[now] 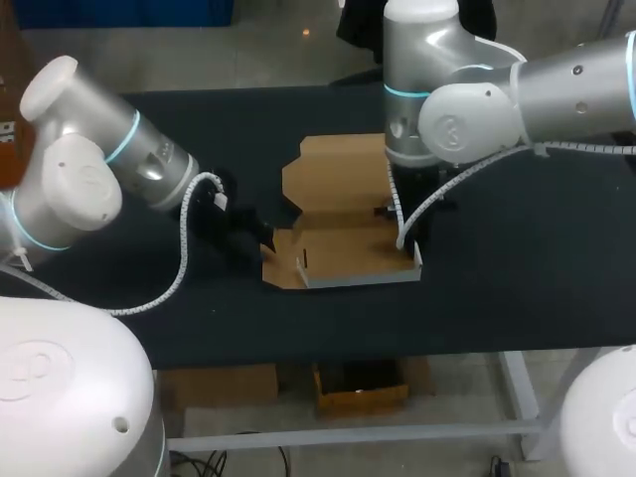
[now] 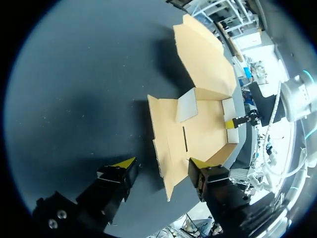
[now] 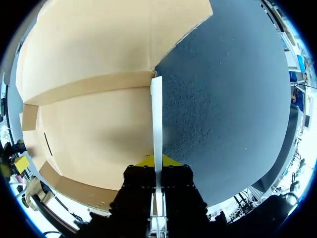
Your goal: Assemble the packaging by folding the flat box into shape, placing the metal phone stand inside, and closing the box properly
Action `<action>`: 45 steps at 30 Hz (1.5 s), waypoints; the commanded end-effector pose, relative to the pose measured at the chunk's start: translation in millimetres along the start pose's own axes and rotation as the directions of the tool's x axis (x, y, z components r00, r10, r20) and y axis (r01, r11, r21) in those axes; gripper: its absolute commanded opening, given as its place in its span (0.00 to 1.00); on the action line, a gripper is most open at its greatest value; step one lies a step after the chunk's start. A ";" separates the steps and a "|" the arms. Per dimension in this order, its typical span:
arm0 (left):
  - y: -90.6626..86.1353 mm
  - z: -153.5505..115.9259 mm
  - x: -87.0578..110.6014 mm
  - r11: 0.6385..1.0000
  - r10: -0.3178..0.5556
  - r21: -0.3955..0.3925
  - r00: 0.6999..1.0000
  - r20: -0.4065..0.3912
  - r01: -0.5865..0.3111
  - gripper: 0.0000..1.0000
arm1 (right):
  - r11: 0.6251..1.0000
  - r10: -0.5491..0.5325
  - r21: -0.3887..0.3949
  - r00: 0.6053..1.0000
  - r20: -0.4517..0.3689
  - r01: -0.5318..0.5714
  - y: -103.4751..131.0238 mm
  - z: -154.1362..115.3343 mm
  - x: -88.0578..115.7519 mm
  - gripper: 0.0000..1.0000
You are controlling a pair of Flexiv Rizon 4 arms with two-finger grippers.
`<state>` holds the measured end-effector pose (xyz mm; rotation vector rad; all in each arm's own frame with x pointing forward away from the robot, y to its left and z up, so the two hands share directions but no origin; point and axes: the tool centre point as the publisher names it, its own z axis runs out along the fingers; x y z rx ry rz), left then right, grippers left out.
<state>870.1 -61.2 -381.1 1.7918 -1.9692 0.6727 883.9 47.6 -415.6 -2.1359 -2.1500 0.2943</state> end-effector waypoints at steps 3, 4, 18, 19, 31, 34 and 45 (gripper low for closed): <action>1.4 10.8 1.4 0.999 -0.043 0.014 0.999 -0.008 0.043 0.42 | 1.000 0.000 0.002 1.000 0.002 0.000 0.1 -0.2 0.1 0.00; 2.4 11.5 2.1 0.999 -0.052 0.018 0.999 -0.004 0.052 0.41 | 1.000 0.000 0.002 1.000 0.002 0.000 0.1 -0.2 0.1 0.00; 7.2 15.3 12.6 0.991 -0.124 0.047 0.992 0.031 0.122 0.12 | 1.000 0.000 0.002 1.000 0.002 0.000 0.1 -0.2 0.1 0.00; 7.3 14.9 14.0 0.991 -0.125 0.049 0.992 0.034 0.124 0.03 | 1.000 0.000 0.002 1.000 0.002 0.000 0.1 -0.2 0.1 0.00; 5.0 12.9 47.2 0.986 -0.149 0.115 0.952 0.269 0.121 0.00 | 1.000 0.000 0.002 1.000 0.002 0.000 0.1 -0.2 0.1 0.00; 4.3 16.2 55.5 0.983 -0.160 0.140 0.927 0.339 0.118 0.00 | 1.000 0.000 0.002 1.000 0.002 0.000 0.1 -0.2 0.1 0.00; 3.8 24.9 70.6 0.973 -0.200 0.192 0.870 0.450 0.125 0.00 | 1.000 0.000 0.002 1.000 0.002 0.000 0.1 -0.2 0.1 0.00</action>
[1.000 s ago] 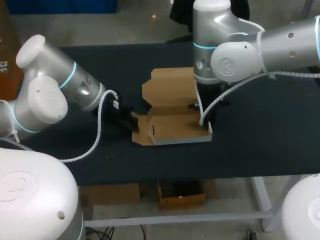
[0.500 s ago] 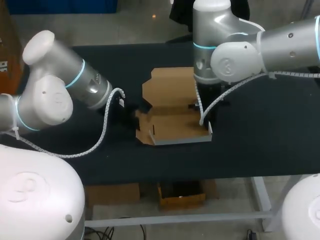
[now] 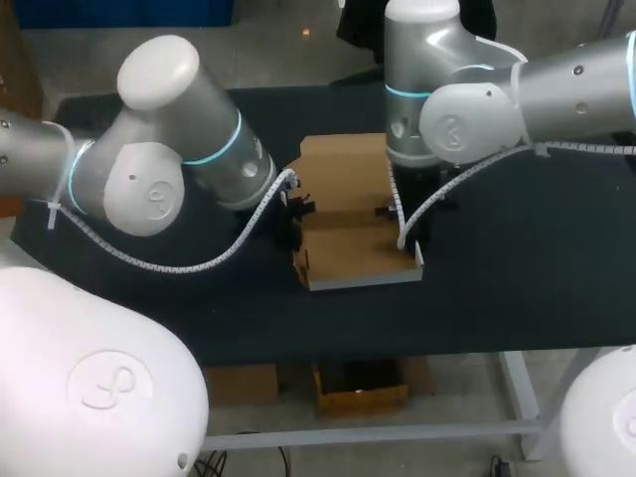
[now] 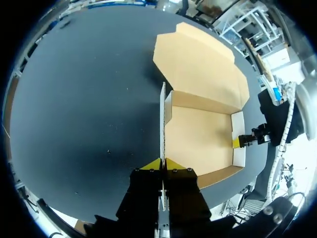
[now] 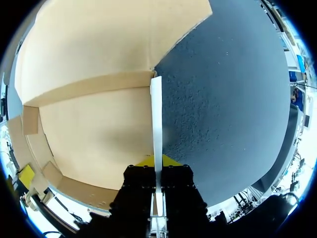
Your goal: Assemble the packaging by folding the flat box into shape, placing the metal phone stand inside, and closing the box properly
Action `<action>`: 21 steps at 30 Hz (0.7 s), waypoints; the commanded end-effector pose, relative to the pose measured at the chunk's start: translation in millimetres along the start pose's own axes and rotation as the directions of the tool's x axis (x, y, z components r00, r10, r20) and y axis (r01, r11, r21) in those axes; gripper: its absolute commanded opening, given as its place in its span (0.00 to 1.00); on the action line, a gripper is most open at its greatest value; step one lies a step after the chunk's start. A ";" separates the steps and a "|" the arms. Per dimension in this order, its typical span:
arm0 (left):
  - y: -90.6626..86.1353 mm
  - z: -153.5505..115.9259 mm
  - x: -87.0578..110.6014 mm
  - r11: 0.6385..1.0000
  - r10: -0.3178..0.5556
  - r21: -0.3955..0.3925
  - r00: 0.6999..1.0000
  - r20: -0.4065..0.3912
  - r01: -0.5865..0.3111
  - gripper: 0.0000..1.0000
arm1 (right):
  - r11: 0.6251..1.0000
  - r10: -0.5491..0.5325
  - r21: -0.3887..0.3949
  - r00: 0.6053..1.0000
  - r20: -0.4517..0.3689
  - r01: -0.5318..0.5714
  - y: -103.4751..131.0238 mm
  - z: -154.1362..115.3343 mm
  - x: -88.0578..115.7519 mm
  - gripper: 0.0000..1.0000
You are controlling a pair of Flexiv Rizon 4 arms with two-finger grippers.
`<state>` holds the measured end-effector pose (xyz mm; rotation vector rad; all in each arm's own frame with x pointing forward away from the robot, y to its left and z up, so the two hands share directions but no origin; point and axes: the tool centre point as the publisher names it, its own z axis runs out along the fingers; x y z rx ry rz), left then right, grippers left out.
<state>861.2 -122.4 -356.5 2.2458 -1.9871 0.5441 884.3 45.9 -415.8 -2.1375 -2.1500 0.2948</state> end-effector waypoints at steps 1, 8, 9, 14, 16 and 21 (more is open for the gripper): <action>3.9 5.0 8.7 1.000 -0.002 0.002 0.986 0.169 0.001 0.02 | 1.000 0.000 0.003 1.000 0.001 0.000 -0.4 -0.3 1.8 0.00; 5.5 -8.1 7.3 1.000 0.011 -0.015 0.992 0.126 -0.009 0.24 | 1.000 0.000 0.003 1.000 0.001 0.000 -0.4 -0.3 1.8 0.00; 5.1 -10.0 5.7 1.000 0.014 -0.023 0.993 0.116 -0.011 0.27 | 1.000 0.000 0.003 1.000 0.001 0.000 -0.4 -0.3 1.8 0.00; 2.8 -20.5 -7.2 0.998 0.026 -0.058 0.999 0.047 -0.023 0.32 | 1.000 0.000 0.003 1.000 0.001 0.000 -0.4 -0.3 1.8 0.00; -0.1 -25.6 -15.3 0.997 0.026 -0.078 1.000 0.008 -0.025 0.33 | 1.000 0.000 0.003 1.000 0.001 0.000 -0.4 -0.3 1.8 0.00; -8.9 -36.9 -38.1 0.991 0.029 -0.131 0.994 -0.104 -0.042 0.34 | 1.000 0.000 0.003 1.000 0.001 0.000 -0.4 -0.3 1.8 0.00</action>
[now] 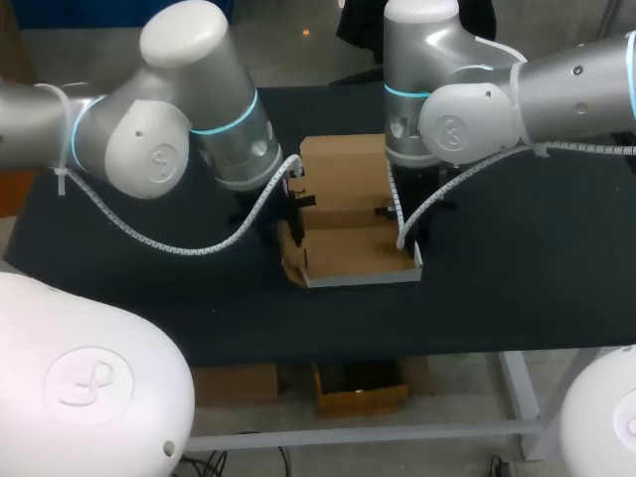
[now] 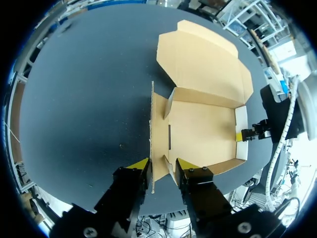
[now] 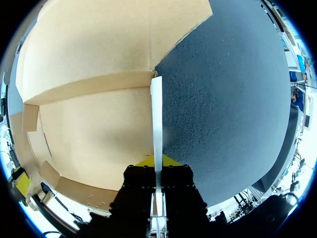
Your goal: Assemble the packaging by folding the flat box into shape, placing the metal phone stand inside, and closing the box properly
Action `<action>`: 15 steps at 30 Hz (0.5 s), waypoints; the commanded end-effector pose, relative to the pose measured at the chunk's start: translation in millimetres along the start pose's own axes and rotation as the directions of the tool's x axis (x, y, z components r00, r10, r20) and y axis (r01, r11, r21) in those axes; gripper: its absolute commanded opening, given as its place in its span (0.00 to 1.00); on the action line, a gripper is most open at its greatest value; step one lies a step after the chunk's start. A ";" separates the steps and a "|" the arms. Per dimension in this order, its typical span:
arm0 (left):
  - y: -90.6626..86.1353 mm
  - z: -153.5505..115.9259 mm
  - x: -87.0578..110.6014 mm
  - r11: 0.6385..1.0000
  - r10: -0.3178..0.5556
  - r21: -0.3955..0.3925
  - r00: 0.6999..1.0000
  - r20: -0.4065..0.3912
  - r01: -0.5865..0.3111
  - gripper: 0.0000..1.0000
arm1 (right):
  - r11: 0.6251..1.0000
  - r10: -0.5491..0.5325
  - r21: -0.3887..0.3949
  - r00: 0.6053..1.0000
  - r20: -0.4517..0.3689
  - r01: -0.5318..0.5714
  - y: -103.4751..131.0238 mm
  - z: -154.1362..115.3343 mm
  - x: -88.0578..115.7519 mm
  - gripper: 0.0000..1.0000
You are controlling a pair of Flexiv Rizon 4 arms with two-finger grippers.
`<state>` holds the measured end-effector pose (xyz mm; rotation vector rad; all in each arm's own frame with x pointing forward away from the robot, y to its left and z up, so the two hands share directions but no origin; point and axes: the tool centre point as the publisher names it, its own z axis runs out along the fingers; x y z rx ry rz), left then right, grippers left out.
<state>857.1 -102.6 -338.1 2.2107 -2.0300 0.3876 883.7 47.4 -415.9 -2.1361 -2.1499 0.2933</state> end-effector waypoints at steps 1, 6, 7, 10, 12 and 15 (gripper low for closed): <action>-6.4 -13.6 -31.0 0.999 0.013 -0.049 0.984 -0.178 -0.022 0.34 | 1.000 0.000 0.003 1.000 0.002 0.000 0.1 -0.4 0.3 0.00; -11.8 -19.6 -53.0 0.995 0.020 -0.091 0.959 -0.283 -0.047 0.35 | 1.000 0.000 0.003 1.000 0.002 0.000 0.1 -0.4 0.3 0.00; -12.6 -20.9 -56.4 0.995 0.021 -0.091 0.957 -0.288 -0.049 0.35 | 1.000 0.000 0.003 1.000 0.002 0.000 0.1 -0.4 0.3 0.00; -15.5 -21.9 -66.6 0.994 0.019 -0.100 0.949 -0.315 -0.053 0.35 | 1.000 0.000 0.003 1.000 0.002 0.000 0.1 -0.4 0.3 0.00; -18.2 -20.4 -73.4 0.992 0.014 -0.114 0.941 -0.339 -0.056 0.35 | 1.000 0.000 0.003 1.000 0.002 0.000 0.1 -0.4 0.3 0.00; -19.5 -13.5 -80.4 0.990 0.004 -0.130 0.934 -0.358 -0.054 0.34 | 1.000 0.000 0.003 1.000 0.002 0.000 0.1 -0.4 0.3 0.00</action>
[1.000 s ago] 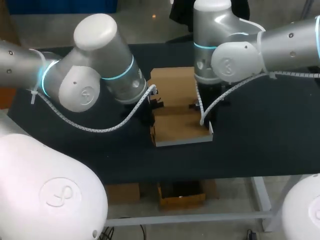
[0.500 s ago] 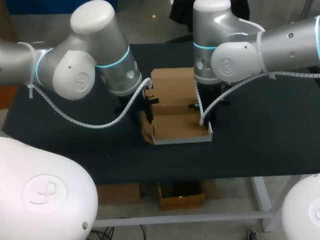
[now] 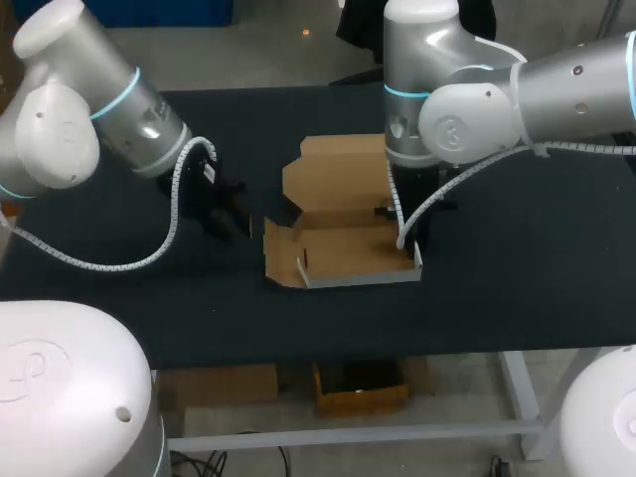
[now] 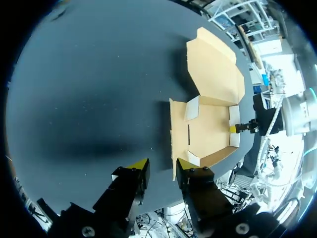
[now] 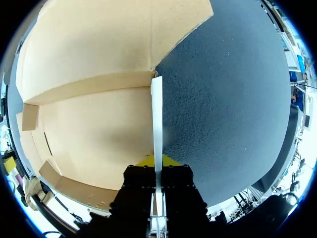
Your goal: Assemble the packaging by folding the flat box into shape, placing the metal phone stand inside, and closing the box properly
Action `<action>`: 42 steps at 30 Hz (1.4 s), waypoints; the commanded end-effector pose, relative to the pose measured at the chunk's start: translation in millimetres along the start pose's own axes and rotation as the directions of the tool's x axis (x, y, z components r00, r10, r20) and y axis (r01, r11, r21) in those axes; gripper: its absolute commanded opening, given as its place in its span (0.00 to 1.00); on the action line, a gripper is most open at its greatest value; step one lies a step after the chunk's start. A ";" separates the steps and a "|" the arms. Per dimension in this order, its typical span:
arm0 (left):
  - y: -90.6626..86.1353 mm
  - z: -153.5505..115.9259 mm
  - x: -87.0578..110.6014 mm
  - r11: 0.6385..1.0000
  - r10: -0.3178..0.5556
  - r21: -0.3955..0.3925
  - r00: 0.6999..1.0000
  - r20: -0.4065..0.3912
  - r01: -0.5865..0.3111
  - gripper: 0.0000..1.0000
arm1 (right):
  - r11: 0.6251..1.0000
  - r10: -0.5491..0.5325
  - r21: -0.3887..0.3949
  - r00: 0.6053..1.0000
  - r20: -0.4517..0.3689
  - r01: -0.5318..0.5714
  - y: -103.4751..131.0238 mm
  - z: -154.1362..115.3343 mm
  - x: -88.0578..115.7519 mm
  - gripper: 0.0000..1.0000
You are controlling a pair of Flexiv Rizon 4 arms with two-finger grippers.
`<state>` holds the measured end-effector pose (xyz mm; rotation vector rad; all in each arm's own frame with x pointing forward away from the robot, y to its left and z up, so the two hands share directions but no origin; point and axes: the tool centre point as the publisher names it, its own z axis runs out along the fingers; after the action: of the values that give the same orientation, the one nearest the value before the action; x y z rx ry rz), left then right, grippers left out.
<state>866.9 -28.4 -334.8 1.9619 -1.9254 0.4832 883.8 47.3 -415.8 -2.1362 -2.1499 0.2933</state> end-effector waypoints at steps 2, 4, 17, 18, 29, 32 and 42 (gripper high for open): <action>-4.2 10.1 -16.9 1.000 -0.007 -0.030 0.989 -0.149 0.003 0.34 | 1.000 0.000 0.003 1.000 0.002 0.000 0.1 -0.4 0.4 0.00; -7.0 14.9 -21.1 0.999 -0.007 -0.041 0.987 -0.161 0.000 0.33 | 1.000 0.000 0.003 1.000 0.002 0.000 0.1 -0.4 0.4 0.00; -13.5 34.5 -27.5 0.996 0.006 -0.087 0.977 -0.214 -0.025 0.33 | 1.000 0.000 0.003 1.000 0.002 0.000 0.1 -0.4 0.4 0.00; -13.2 35.8 -26.7 0.996 0.008 -0.090 0.976 -0.217 -0.028 0.33 | 1.000 0.000 0.003 1.000 0.002 0.000 0.1 -0.4 0.4 0.00; -6.9 47.9 -18.4 0.992 0.028 -0.111 0.967 -0.254 -0.058 0.32 | 1.000 0.000 0.003 1.000 0.002 0.000 0.1 -0.4 0.4 0.00; -6.6 52.3 -14.5 0.991 0.026 -0.119 0.964 -0.265 -0.059 0.31 | 1.000 0.000 0.003 1.000 0.002 0.000 0.1 -0.4 0.4 0.00; -0.9 66.2 -1.8 0.993 0.044 -0.091 0.946 -0.322 -0.077 0.30 | 1.000 0.000 0.003 1.000 0.002 0.000 0.1 -0.4 0.4 0.00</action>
<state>870.6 -56.0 -387.5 1.6510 -1.7777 0.6366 883.8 47.4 -415.8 -2.1362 -2.1499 0.2933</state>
